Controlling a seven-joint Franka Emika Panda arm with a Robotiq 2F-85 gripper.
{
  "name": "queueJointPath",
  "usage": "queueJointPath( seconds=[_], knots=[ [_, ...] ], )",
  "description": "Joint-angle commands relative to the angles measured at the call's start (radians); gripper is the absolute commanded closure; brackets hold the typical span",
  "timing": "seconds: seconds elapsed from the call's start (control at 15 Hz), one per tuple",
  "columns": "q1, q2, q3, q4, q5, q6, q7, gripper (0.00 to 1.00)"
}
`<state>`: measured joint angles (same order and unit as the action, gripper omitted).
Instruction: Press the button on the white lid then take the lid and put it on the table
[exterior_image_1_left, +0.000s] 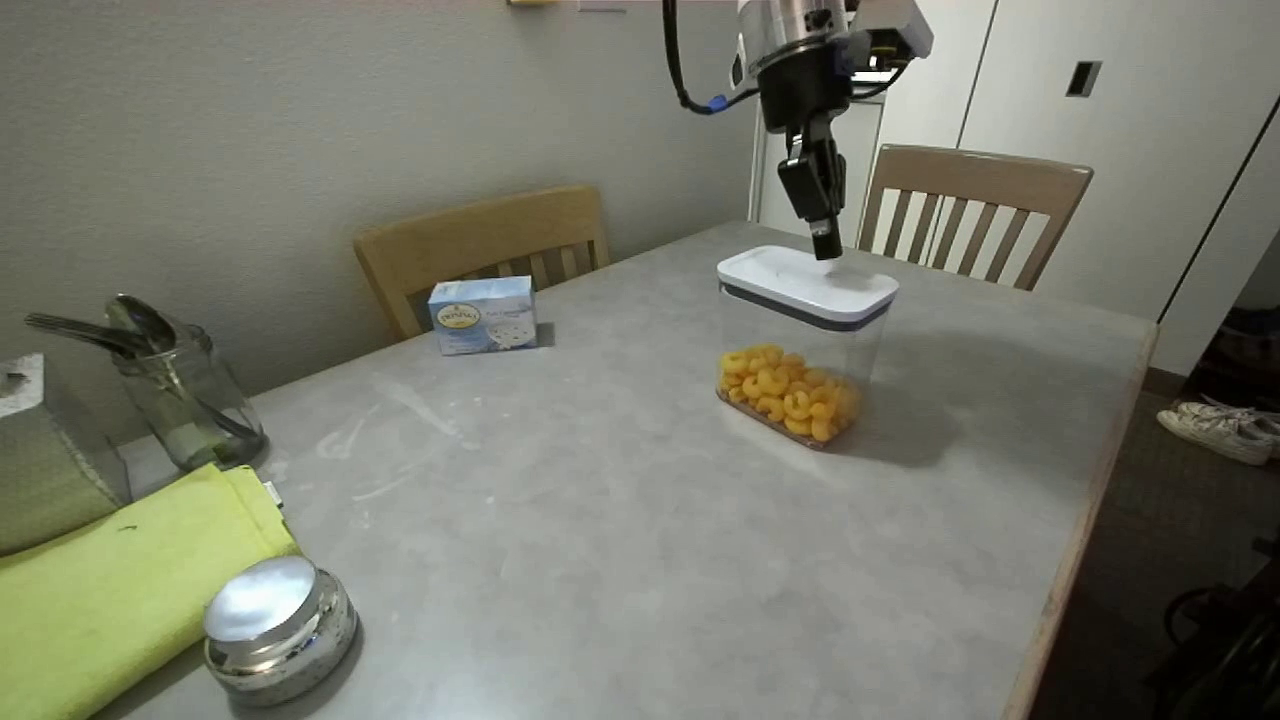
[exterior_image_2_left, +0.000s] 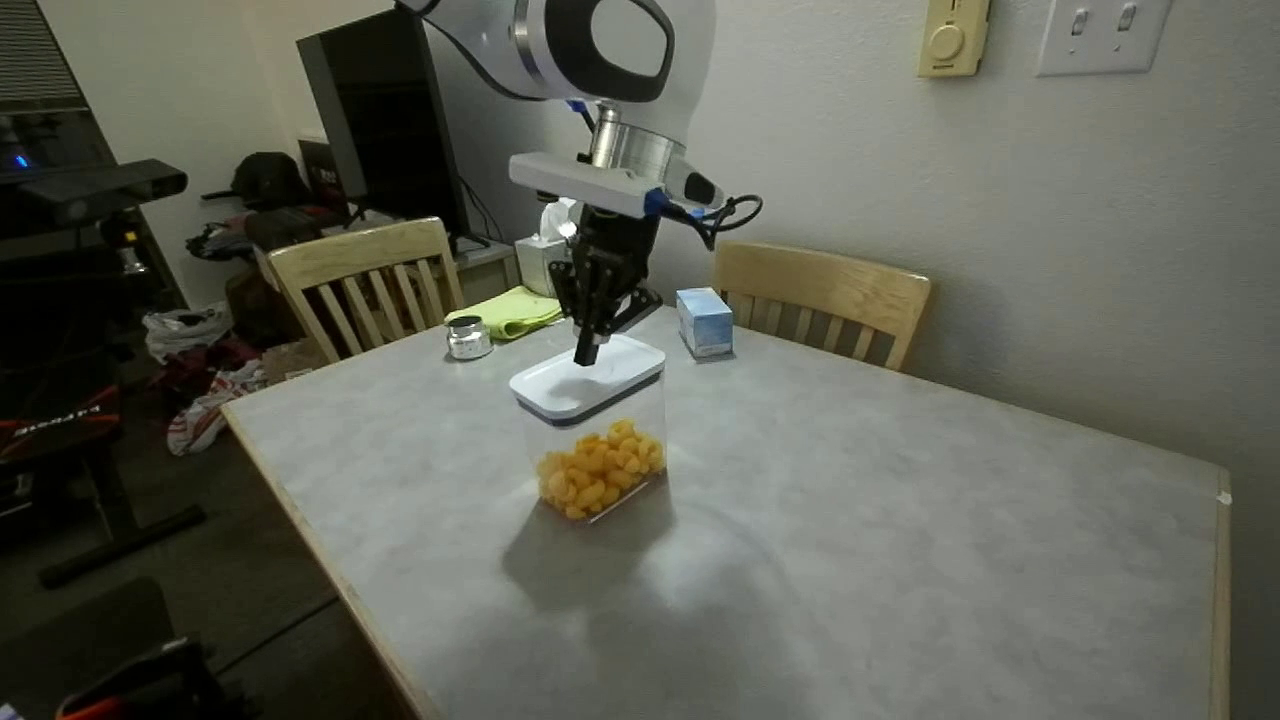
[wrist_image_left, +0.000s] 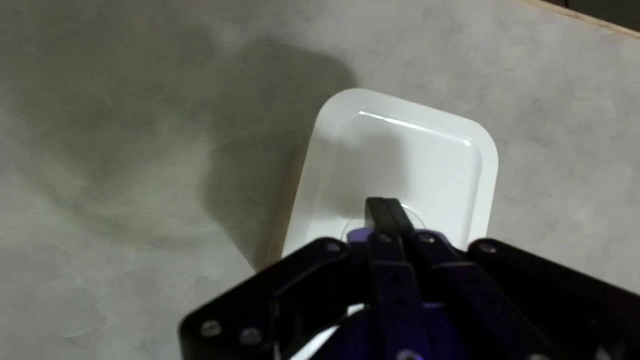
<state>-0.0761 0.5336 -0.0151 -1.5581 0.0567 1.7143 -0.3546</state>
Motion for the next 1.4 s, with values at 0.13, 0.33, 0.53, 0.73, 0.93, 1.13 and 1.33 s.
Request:
queueJointPath(
  seconds=[0.13,0.33,0.53,0.73,0.93,1.13,1.33],
  knots=[
    [-0.021,0.053,0.032,0.06,0.0,-0.046,-0.06,1.0],
    [-0.02,0.068,0.038,0.07,-0.001,-0.037,-0.063,1.0],
    [-0.019,0.081,0.04,0.084,-0.008,-0.027,-0.069,1.0],
    [-0.023,0.099,0.041,0.109,-0.005,-0.041,-0.079,1.0],
    [-0.028,0.141,0.038,0.158,-0.005,-0.083,-0.078,1.0],
    [-0.039,0.198,0.033,0.233,-0.005,-0.151,-0.071,1.0],
    [-0.049,0.274,0.026,0.327,-0.015,-0.231,-0.057,1.0]
  ],
)
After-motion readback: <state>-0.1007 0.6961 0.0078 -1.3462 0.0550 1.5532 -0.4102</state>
